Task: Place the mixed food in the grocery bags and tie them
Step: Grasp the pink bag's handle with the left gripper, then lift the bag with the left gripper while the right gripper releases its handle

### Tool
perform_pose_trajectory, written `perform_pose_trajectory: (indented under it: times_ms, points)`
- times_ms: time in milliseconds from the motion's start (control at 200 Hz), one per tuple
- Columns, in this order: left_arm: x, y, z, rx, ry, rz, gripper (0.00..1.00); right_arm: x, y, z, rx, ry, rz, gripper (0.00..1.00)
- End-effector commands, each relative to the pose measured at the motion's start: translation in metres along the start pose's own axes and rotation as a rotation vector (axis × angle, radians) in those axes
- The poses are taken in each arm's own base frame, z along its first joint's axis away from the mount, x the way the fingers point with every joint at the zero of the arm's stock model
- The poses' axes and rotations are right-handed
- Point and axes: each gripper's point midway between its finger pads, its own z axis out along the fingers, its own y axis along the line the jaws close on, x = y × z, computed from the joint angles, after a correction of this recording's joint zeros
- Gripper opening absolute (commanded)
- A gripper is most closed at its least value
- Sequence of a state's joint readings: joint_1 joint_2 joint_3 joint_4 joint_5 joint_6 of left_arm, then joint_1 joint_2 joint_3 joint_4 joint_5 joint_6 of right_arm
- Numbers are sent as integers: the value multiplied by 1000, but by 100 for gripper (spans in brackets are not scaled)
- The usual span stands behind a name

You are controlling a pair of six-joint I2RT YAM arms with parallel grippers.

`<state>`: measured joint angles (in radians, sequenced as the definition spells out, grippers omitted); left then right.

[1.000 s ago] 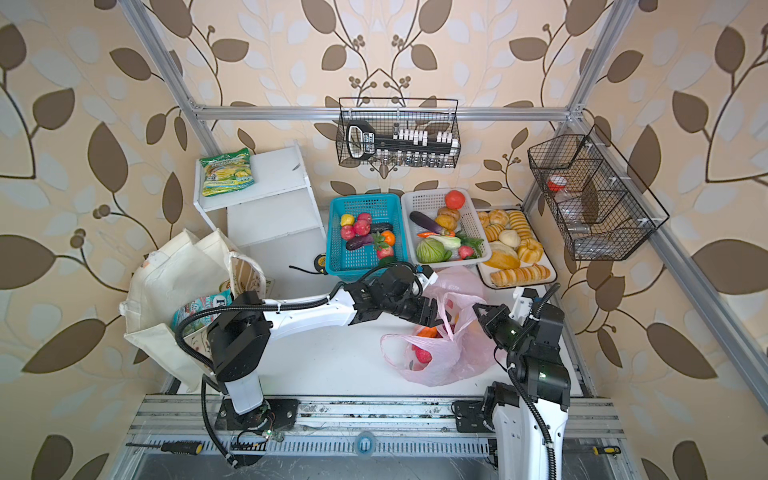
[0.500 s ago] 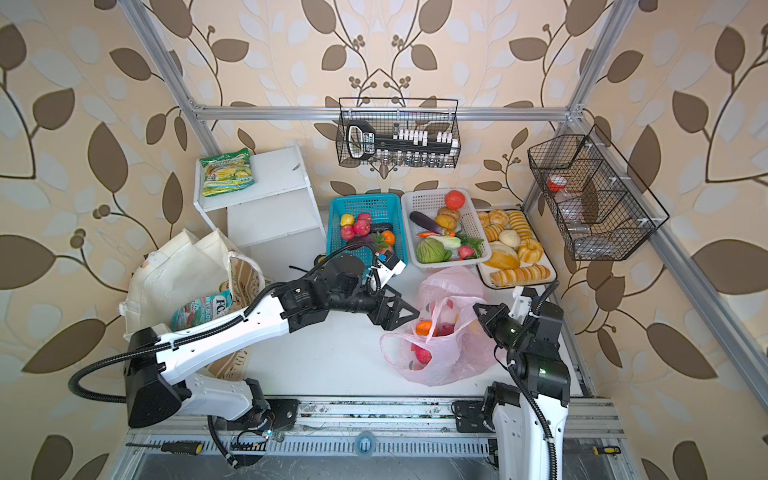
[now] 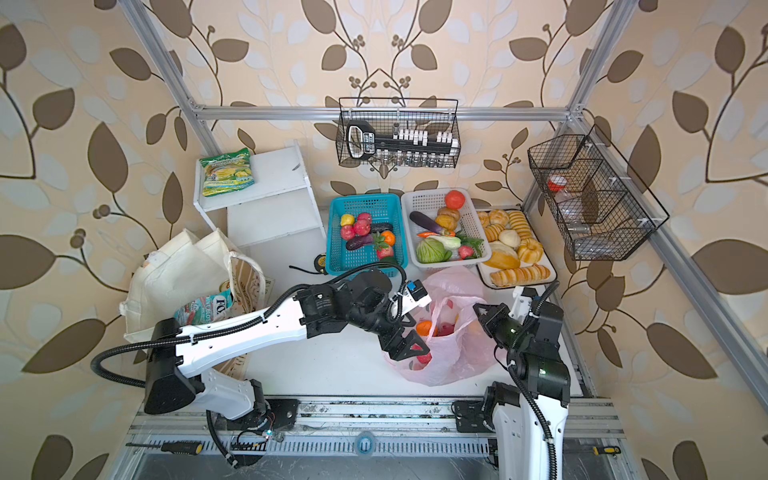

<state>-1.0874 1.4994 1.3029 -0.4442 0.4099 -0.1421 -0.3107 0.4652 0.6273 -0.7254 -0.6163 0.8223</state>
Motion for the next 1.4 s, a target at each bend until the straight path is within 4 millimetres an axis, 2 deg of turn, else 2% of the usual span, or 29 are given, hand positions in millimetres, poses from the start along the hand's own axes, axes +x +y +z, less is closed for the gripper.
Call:
perform_pose_trajectory:
  times_ms: [0,125,265,385,495,585,700,830,910,980,1015,1035,1090,1190,1240,1345,1395]
  points:
    - [-21,2,-1,-47,-40,59,83,-4,3,-3,-3,-23,-3,0]
    - [-30,-6,11,4,-36,75,70,-5,3,-3,-1,-23,-8,0]
    - [-35,-7,12,4,-38,81,39,-5,2,-2,6,-19,-24,0]
    - [-44,-8,-5,-32,-54,113,21,-6,2,-2,14,-21,-40,0]
    - [-54,7,-29,-144,-57,76,0,-5,7,-1,-11,-1,-40,0]
    - [-62,11,-45,-141,-82,39,0,-5,8,0,-15,1,-48,0]
    - [-71,2,-63,-119,-125,38,0,-7,13,1,-31,16,-72,0]
    - [-82,-12,-81,-57,-165,10,0,-6,33,2,-93,70,-132,3]
    - [-86,-17,-91,-18,-190,-6,0,-4,46,-1,-111,102,-206,13]
    - [-91,-12,-97,-7,-221,-55,0,-5,55,-6,-101,105,-272,29]
    - [-94,-7,-99,-6,-232,-86,0,-7,57,-10,-80,92,-299,35]
    - [-97,-11,-112,-3,-264,-89,0,-9,56,-11,-62,82,-314,38]
    - [-100,-5,-119,-11,-287,-127,0,-15,55,-19,-7,42,-342,44]
    - [-102,6,-126,-27,-314,-174,0,-19,59,-34,33,3,-381,51]
    - [-102,11,-128,-36,-321,-195,0,-13,69,-43,8,20,-409,53]
    - [-102,19,-128,-49,-328,-225,0,-5,76,-63,25,9,-438,56]
    - [-102,22,-127,-51,-331,-241,0,10,83,-70,-24,52,-462,56]
